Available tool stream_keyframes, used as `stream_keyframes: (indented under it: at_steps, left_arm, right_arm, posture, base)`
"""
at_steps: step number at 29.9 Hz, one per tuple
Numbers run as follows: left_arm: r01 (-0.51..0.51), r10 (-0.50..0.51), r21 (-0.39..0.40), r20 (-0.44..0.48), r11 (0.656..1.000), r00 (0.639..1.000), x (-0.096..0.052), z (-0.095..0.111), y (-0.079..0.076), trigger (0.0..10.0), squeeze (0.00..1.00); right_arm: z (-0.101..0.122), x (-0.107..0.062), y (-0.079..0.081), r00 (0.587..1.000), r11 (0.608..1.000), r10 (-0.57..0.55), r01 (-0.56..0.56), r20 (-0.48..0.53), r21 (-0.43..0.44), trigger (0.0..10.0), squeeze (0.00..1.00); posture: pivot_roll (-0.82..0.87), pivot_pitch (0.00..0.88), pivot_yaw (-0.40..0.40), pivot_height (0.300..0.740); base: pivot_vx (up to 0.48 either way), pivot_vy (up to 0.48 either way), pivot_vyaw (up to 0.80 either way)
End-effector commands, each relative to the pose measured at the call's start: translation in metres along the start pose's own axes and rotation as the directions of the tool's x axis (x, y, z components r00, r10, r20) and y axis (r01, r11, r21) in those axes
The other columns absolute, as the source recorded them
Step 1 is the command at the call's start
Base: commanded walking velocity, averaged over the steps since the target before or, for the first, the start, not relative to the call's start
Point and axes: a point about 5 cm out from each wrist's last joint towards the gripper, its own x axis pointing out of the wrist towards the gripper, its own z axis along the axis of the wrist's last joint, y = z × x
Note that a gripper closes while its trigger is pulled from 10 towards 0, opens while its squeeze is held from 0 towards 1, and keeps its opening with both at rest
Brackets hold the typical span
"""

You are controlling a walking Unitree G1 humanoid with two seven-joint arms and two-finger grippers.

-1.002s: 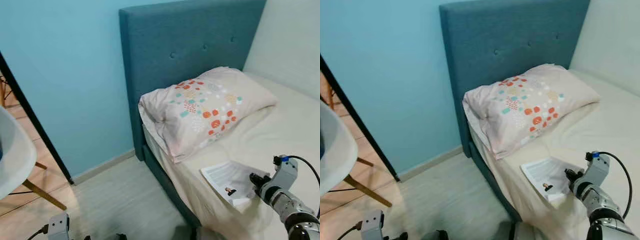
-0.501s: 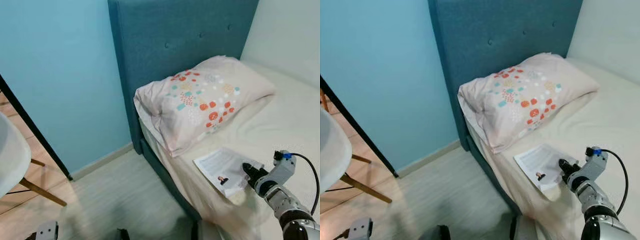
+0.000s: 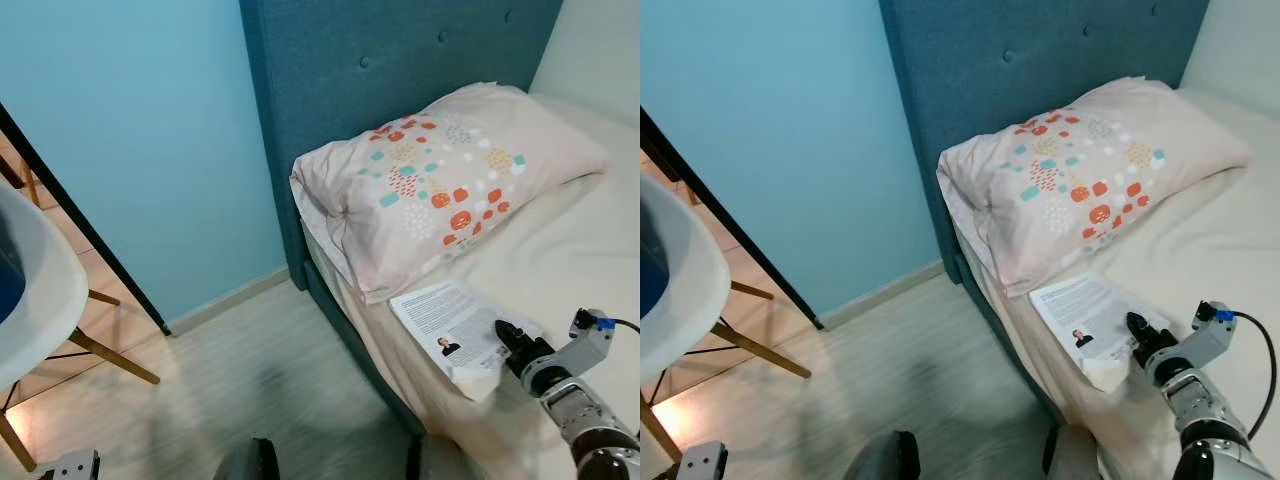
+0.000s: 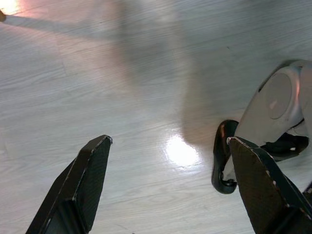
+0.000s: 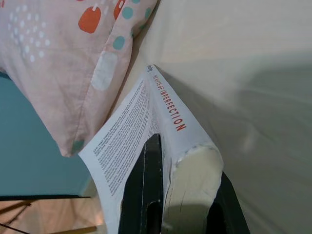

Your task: Clean up the room

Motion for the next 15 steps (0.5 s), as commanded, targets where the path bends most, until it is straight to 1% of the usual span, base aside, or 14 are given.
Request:
stream_keyframes:
  at_steps: [1, 4, 5, 6, 7, 9, 11, 12, 13, 15]
  left_arm:
    - [-0.023, 0.024, 0.026, -0.032, 0.999, 0.999, -0.006, -0.006, 0.012, 10.0, 0.00]
    - [-0.023, 0.023, 0.026, -0.032, 0.999, 0.999, -0.006, -0.006, 0.012, 10.0, 0.00]
    - [-0.022, 0.023, 0.024, -0.032, 0.999, 0.999, -0.006, -0.006, 0.012, 10.0, 0.00]
    - [-0.020, 0.021, 0.021, -0.031, 1.000, 0.999, -0.005, -0.006, 0.010, 10.0, 0.00]
    - [-0.018, 0.018, 0.017, -0.030, 1.000, 0.999, -0.005, -0.006, 0.009, 10.0, 0.00]
    - [-0.018, 0.018, 0.017, -0.030, 1.000, 0.999, -0.005, -0.006, 0.009, 10.0, 0.00]
    - [-0.013, 0.013, 0.006, -0.027, 1.000, 1.000, -0.003, -0.005, 0.005, 10.0, 0.00]
    - [-0.013, 0.013, 0.006, -0.027, 1.000, 1.000, -0.003, -0.005, 0.005, 10.0, 0.00]
    - [-0.008, 0.008, -0.005, -0.025, 1.000, 1.000, -0.001, -0.005, 0.000, 10.0, 0.00]
    - [-0.008, 0.008, -0.005, -0.025, 1.000, 1.000, -0.001, -0.005, 0.000, 10.0, 0.00]
  right_arm:
    - [-0.003, -0.007, -0.013, 0.997, 0.997, -0.079, 0.078, -0.025, -0.016, 10.0, 0.00]
    - [-0.001, -0.007, -0.013, 0.997, 0.997, -0.074, 0.073, -0.017, -0.013, 10.0, 0.00]
    - [0.003, -0.007, -0.012, 0.997, 0.997, -0.073, 0.073, -0.016, -0.027, 10.0, 0.82]
    - [0.008, -0.006, -0.011, 0.997, 0.996, -0.076, 0.075, -0.011, -0.048, 10.0, 0.94]
    - [0.012, -0.005, -0.011, 0.997, 0.995, -0.078, 0.078, -0.004, -0.064, 10.0, 0.95]
    - [0.012, -0.005, -0.011, 0.997, 0.995, -0.078, 0.078, -0.004, -0.064, 10.0, 0.95]
    - [0.019, -0.005, -0.011, 0.996, 0.992, -0.089, 0.089, 0.002, -0.092, 10.0, 1.00]
    - [0.019, -0.005, -0.011, 0.996, 0.992, -0.089, 0.089, 0.002, -0.092, 10.0, 1.00]
    - [0.023, -0.007, -0.015, 0.993, 0.986, -0.116, 0.115, 0.000, -0.119, 10.0, 1.00]
    - [0.023, -0.007, -0.015, 0.993, 0.986, -0.116, 0.115, 0.000, -0.119, 10.0, 1.00]
  posture:
    - [0.10, 0.201, 0.077, 0.588]
    - [0.10, 0.201, 0.077, 0.588]
    - [0.09, 0.196, 0.073, 0.588]
    - [0.09, 0.192, 0.070, 0.588]
    - [0.09, 0.191, 0.069, 0.588]
    - [0.09, 0.191, 0.069, 0.588]
    - [0.07, 0.176, 0.057, 0.588]
    - [0.07, 0.176, 0.057, 0.588]
    - [0.07, 0.165, 0.051, 0.588]
    - [0.07, 0.165, 0.051, 0.588]
  base:
    - [0.000, 0.000, 0.00]
    - [0.000, 0.000, 0.00]
    - [0.000, 0.000, 0.00]
    - [0.000, 0.000, 0.00]
    - [0.000, 0.000, 0.00]
    - [0.000, 0.000, 0.00]
    - [0.000, 0.000, 0.00]
    - [0.000, 0.000, 0.00]
    - [0.000, 0.000, 0.00]
    - [0.000, 0.000, 0.00]
